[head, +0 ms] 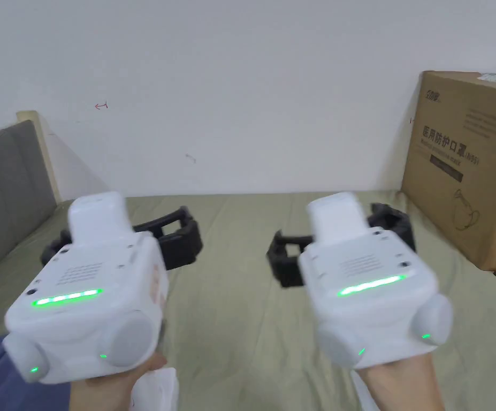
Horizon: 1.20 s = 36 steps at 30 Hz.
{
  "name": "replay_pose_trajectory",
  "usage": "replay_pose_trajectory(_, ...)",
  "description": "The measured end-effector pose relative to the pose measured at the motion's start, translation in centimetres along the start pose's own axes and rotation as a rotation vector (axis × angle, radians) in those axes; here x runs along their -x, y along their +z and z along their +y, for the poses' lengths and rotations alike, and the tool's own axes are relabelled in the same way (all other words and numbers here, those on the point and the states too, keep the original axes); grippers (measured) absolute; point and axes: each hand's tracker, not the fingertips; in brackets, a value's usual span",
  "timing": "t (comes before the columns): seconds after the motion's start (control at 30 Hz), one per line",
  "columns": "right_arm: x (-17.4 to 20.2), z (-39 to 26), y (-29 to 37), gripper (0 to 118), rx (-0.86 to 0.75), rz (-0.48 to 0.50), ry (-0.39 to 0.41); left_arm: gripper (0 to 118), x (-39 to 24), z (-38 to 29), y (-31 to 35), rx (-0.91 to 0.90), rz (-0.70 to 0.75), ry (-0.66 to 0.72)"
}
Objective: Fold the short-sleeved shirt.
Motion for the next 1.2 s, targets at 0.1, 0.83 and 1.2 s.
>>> replay_pose_trajectory(0.1, -3.4, -2.8, -0.6, 118, 0.029, -0.058, -0.291, 118, -2.2, -0.5, 1.0, -0.044, 0.037, -0.253)
replay_pose_trajectory(0.83, -1.8, -4.2, 0.9, 1, -0.016, -0.112, -0.007, 0, -0.4, -2.3, 1.0, 0.113, -0.012, -0.044)
replay_pose_trajectory(1.2, -0.5, -2.4, 1.0, 1, -0.049, -0.016, 0.005, 0, 0.6, -1.0, 1.0, 0.102, 0.0, -0.023)
